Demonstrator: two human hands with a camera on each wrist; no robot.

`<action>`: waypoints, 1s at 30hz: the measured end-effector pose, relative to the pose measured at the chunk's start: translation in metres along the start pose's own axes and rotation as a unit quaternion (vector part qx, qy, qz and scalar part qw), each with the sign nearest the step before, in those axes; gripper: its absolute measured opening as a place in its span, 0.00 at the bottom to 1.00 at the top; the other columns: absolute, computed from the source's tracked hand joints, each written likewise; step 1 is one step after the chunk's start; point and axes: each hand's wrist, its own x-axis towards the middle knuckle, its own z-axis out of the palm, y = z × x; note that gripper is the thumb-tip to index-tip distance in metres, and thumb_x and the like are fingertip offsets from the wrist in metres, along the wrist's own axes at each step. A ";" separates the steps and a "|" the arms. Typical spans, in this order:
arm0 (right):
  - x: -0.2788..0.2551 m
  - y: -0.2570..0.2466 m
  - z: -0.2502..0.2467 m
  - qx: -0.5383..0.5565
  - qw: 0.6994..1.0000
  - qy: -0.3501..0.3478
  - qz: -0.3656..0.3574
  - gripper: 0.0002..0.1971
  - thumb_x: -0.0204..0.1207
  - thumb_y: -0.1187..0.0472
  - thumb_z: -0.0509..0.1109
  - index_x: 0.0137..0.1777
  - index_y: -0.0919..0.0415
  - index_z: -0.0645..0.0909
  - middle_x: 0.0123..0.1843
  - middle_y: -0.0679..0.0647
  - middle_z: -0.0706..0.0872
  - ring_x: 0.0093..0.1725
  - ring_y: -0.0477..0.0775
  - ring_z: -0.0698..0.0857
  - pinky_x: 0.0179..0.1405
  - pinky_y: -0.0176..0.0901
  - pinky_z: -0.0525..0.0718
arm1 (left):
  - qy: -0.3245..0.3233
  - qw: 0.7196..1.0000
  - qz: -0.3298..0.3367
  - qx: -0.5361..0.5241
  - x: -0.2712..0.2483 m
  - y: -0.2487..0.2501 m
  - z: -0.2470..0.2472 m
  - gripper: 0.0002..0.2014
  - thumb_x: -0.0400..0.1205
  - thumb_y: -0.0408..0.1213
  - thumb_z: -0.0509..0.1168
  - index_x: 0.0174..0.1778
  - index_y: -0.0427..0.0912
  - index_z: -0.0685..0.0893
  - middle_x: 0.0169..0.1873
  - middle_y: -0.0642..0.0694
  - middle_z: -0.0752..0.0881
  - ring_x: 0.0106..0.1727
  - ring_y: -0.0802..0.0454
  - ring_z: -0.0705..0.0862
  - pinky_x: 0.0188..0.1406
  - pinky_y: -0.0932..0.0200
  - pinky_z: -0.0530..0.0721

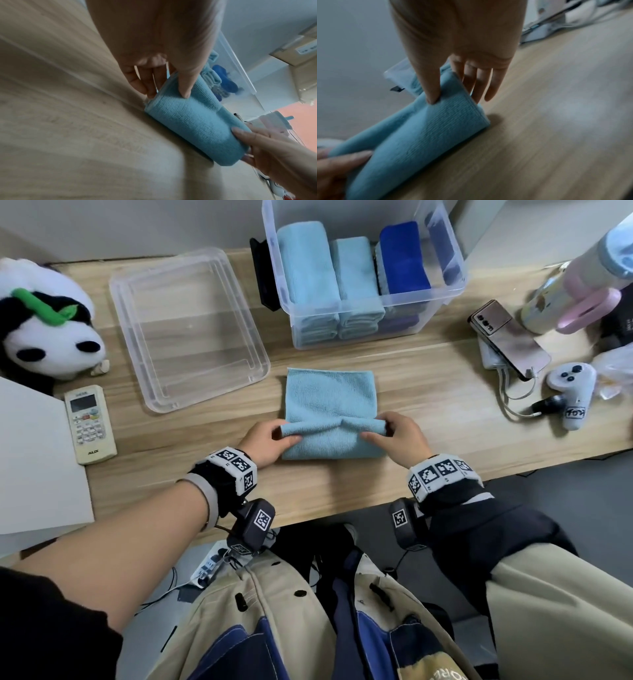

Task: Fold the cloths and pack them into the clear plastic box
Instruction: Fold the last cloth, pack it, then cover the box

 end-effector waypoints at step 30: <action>-0.010 0.007 0.048 -0.337 0.912 -0.025 -0.231 0.30 0.61 0.59 0.72 0.66 0.56 0.76 0.68 0.50 0.79 0.70 0.58 0.75 0.68 0.50 0.63 | 0.044 0.994 -0.092 0.044 0.030 0.006 0.009 0.08 0.77 0.41 0.69 0.39 0.42 0.80 0.37 0.46 0.82 0.31 0.48 0.79 0.24 0.64 0.77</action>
